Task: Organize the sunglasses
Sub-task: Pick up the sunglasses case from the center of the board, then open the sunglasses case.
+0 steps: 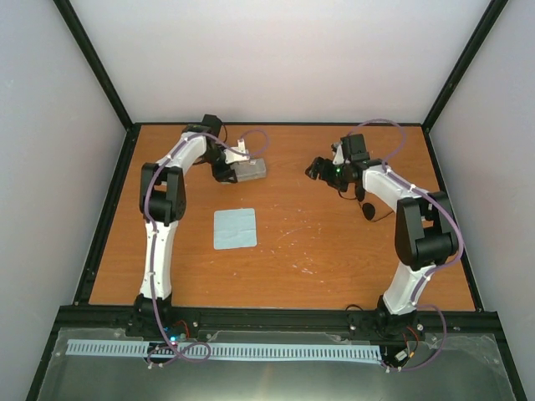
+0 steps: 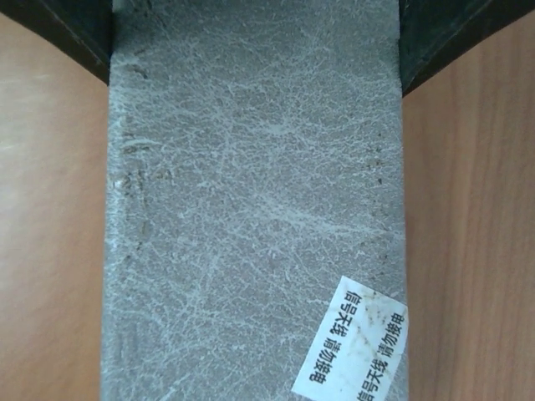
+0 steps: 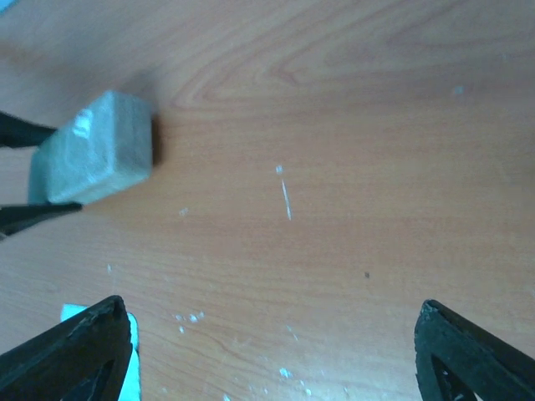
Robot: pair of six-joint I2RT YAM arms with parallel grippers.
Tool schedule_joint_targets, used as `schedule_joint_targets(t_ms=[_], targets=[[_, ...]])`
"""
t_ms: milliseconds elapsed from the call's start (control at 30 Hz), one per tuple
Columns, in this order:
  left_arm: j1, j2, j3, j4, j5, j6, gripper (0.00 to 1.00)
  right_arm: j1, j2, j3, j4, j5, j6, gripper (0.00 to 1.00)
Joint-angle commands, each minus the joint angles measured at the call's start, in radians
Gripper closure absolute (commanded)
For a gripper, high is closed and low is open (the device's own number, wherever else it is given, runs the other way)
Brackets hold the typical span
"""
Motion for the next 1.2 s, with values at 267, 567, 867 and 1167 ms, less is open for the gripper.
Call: schedule_joint_targets(t_ms=[267,567,867,1167], targets=[[-0.020,-0.056,0.153,-0.386,0.722,-0.361,0.76,0.032,-0.499,-0.584,0.714,-0.107,-0.060,0.00],[-0.025,-0.088,0.067,-0.386,1.237,-0.448,0.83,0.118,-0.427,-0.589,0.935,-0.175,0.069,0.00],[-0.027,-0.157,0.035,-0.387,1.286,-0.430,0.83,0.171,-0.255,-0.465,1.133,-0.201,0.169,0.00],[-0.027,-0.175,0.022,-0.387,1.264,-0.420,0.83,0.205,-0.085,-0.386,1.443,-0.282,0.369,0.00]])
